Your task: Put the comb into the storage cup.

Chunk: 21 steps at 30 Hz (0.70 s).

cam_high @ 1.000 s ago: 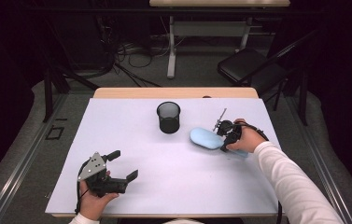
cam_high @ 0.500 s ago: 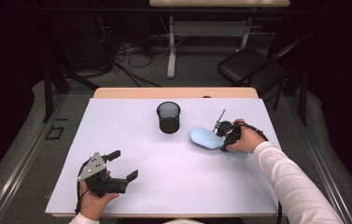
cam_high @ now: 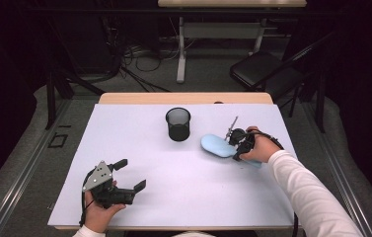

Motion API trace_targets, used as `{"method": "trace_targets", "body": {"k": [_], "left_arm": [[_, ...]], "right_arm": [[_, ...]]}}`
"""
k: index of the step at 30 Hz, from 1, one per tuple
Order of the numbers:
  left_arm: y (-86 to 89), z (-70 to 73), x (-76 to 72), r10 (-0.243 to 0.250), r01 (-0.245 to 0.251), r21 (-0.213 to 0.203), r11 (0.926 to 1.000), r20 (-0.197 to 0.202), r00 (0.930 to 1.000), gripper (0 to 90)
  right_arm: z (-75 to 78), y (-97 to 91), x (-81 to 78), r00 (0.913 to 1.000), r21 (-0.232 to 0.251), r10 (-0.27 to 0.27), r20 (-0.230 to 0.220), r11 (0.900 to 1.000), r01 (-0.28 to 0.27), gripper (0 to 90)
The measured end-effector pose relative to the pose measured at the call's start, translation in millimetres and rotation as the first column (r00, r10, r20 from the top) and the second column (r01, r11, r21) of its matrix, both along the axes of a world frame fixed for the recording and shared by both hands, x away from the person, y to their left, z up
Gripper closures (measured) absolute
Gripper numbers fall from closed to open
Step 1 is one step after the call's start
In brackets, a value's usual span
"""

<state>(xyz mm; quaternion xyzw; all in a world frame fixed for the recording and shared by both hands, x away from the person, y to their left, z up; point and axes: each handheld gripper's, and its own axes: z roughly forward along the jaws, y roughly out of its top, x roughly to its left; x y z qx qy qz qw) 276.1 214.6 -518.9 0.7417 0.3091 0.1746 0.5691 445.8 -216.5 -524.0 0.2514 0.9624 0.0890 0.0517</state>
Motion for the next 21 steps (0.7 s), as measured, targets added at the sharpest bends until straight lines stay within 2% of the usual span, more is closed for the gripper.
{"method": "trace_targets", "body": {"k": [2, 4, 6, 7, 12, 18, 20, 21], "left_arm": [[-0.1, 0.0, 0.0, 0.0, 0.0, 0.0, 1.0, 0.0, 1.0, 1.1], [0.0, 0.1, -0.1, 0.0, 0.0, 0.001, 1.0, 0.001, 1.0, 1.1], [0.3, 0.4, -0.4, 0.0, 0.0, 0.003, 1.0, 0.003, 1.0, 1.1], [0.5, 0.7, -0.6, 0.0, 0.0, 0.004, 1.0, 0.006, 1.0, 1.1], [0.7, 0.3, 0.1, 0.001, -0.001, -0.001, 1.0, 0.003, 1.0, 1.1], [1.4, 0.9, -1.0, -0.003, 0.003, 0.004, 1.0, 0.006, 1.0, 1.1], [1.5, 1.0, -1.4, -0.003, 0.003, 0.001, 1.0, 0.007, 1.0, 1.1], [1.3, 1.0, -1.6, 0.001, -0.001, 0.002, 1.0, 0.008, 1.0, 1.1]], "right_arm": [[1.7, -0.3, 0.2, 0.9999, -0.007, -0.008, -0.013, 0.9999, 0.008, 69.6], [1.7, -0.5, -0.3, 0.9999, 0.005, -0.011, -0.006, 0.9999, 0.011, 69.6], [3.3, -0.9, -0.3, 1.0, -0.005, -0.004, -0.005, 1.0, 0.004, 69.7], [2.2, -0.9, -1.2, 0.9999, 0.013, -0.012, 0.003, 0.9998, 0.012, 69.7], [5.0, -1.4, -1.8, 0.9999, 0.013, -0.017, 0.001, 0.9998, 0.017, 69.8], [5.9, -3.4, -3.7, 0.9994, 0.043, -0.033, 0.012, 0.9985, 0.032, 69.8], [4.7, -5.4, -4.8, 0.999, 0.073, -0.041, 0.019, 0.9966, 0.04, 69.8], [6.0, -6.4, -5.1, 0.999, 0.067, -0.041, 0.016, 0.997, 0.04, 69.8]]}}
